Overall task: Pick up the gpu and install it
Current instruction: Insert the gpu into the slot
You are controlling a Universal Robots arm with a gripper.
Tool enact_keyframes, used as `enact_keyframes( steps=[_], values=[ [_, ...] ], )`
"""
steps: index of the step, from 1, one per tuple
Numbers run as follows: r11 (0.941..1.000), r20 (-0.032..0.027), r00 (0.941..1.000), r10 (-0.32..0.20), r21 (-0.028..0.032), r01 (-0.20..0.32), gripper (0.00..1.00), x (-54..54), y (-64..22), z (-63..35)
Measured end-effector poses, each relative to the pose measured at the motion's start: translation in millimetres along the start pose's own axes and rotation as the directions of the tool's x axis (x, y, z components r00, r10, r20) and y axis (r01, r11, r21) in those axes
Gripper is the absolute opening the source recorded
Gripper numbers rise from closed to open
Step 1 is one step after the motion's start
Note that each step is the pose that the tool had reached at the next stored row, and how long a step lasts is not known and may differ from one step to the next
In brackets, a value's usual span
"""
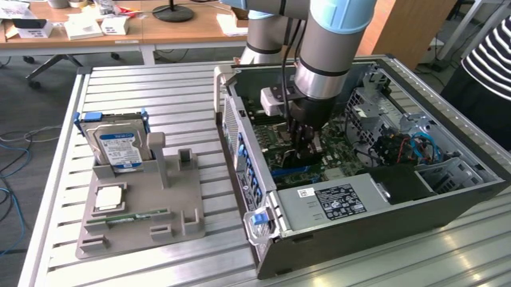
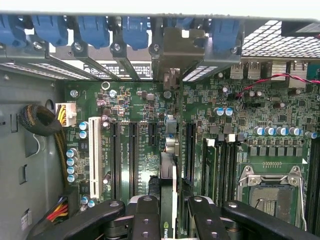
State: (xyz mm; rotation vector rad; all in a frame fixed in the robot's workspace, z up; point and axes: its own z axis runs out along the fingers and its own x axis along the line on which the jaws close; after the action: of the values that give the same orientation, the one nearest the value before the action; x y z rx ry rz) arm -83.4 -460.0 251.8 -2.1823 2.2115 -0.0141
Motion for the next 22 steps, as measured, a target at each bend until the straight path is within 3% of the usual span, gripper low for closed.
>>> enact_keyframes(
  steps=[22],
  values=[
    [1.0, 0.0001, 1.0, 0.0, 0.0013, 0.0, 0.27, 0.0, -1.2, 0.0]
  ],
)
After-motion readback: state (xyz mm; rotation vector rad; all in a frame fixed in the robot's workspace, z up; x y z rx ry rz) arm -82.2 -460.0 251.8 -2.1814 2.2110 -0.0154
